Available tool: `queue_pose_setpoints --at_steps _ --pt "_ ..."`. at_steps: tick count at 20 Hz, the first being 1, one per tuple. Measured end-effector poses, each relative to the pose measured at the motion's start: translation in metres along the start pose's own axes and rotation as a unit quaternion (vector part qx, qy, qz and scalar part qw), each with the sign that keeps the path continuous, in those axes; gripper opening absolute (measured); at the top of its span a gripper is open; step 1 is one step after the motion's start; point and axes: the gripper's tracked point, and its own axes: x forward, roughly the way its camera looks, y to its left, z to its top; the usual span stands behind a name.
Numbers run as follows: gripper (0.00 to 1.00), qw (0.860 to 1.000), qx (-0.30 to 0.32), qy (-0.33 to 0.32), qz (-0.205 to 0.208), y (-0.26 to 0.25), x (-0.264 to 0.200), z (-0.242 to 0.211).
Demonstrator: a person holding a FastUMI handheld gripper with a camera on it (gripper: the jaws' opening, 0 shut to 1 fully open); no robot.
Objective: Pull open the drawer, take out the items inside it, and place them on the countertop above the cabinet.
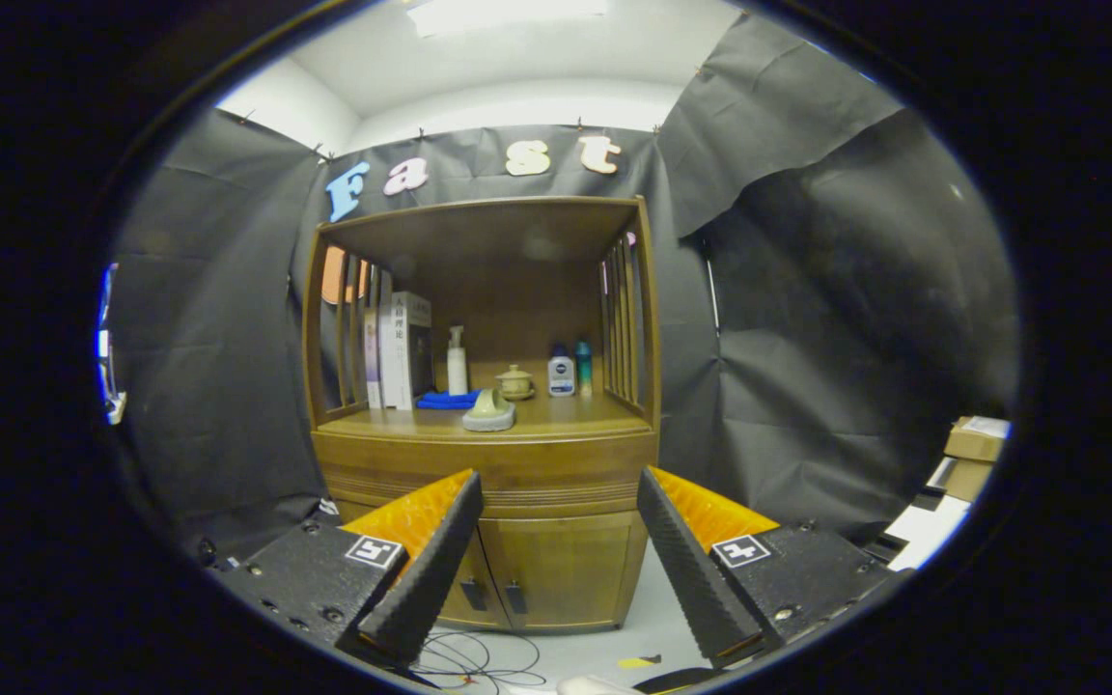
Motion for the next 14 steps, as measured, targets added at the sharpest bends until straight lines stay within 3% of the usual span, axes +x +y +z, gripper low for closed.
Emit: queue_pose_setpoints --at_steps 14 --pt "1.00 1.000 0.002 0.012 0.015 0.011 -0.002 -0.007"
